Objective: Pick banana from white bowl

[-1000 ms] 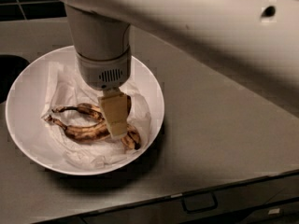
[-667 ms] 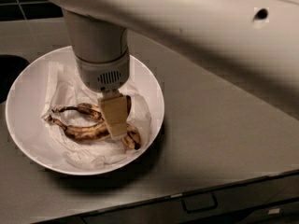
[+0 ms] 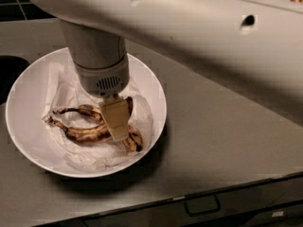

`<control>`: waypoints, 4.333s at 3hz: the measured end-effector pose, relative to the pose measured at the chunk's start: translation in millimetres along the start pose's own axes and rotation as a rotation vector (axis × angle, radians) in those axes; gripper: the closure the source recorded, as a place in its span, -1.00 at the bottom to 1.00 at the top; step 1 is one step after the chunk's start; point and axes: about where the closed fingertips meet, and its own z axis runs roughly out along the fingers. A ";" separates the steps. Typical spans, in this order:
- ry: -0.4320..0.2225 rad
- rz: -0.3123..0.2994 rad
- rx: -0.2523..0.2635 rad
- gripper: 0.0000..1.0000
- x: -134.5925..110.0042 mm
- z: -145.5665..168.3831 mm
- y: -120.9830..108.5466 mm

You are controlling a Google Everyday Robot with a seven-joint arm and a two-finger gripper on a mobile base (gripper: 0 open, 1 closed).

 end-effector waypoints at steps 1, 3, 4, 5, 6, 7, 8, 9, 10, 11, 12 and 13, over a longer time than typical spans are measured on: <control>0.000 0.000 0.000 -0.36 0.0 0.1 0.0; 0.017 -0.004 -0.013 -0.38 1.9 5.0 1.6; 0.023 0.001 -0.021 -0.40 5.5 6.9 4.4; 0.029 0.005 -0.028 -0.38 8.3 8.1 6.3; 0.037 0.005 -0.037 -0.05 10.4 10.0 7.3; 0.037 0.005 -0.037 0.39 10.4 10.0 7.3; 0.037 0.005 -0.037 0.84 10.4 10.0 7.3; 0.037 0.005 -0.037 1.00 10.4 9.9 7.3; 0.009 0.012 0.017 1.00 10.0 -3.0 8.6; -0.013 0.015 0.099 1.00 11.4 -30.9 19.2; -0.024 0.009 0.178 1.00 10.4 -60.6 32.0; -0.022 0.013 0.217 1.00 10.9 -75.8 39.7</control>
Offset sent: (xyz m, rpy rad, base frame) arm -0.0032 -0.0123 -0.0135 -0.0796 0.0436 0.0023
